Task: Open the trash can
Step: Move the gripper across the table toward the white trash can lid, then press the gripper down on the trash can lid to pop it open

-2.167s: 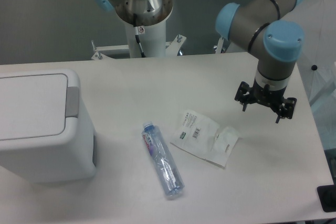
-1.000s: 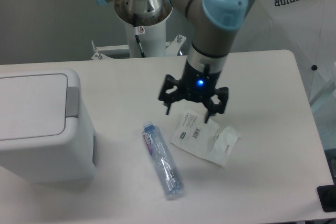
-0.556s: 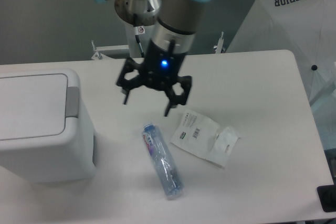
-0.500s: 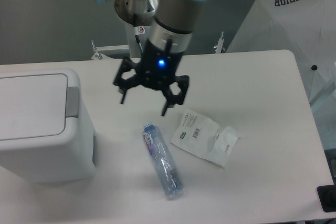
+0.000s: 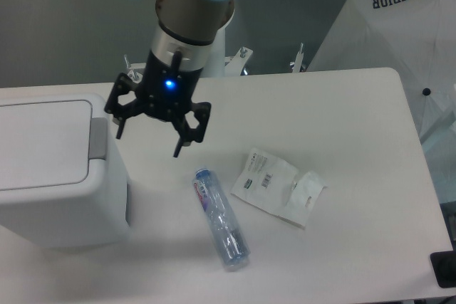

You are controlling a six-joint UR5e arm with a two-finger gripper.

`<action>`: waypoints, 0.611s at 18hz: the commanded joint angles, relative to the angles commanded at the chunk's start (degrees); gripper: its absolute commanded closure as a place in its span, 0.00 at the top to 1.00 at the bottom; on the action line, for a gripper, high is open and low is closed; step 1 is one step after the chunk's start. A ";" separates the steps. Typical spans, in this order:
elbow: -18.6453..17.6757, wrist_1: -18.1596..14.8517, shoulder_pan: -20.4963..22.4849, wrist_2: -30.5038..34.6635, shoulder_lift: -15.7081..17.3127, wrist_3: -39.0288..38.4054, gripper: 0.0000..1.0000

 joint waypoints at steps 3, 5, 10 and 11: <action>-0.26 -0.09 -0.70 0.26 -0.53 -0.09 1.00; -0.35 -0.09 -0.88 0.26 -0.97 -0.18 1.00; -0.70 0.00 -1.49 0.44 -1.32 -0.88 1.00; -0.96 0.00 -1.93 0.53 -1.32 -0.97 1.00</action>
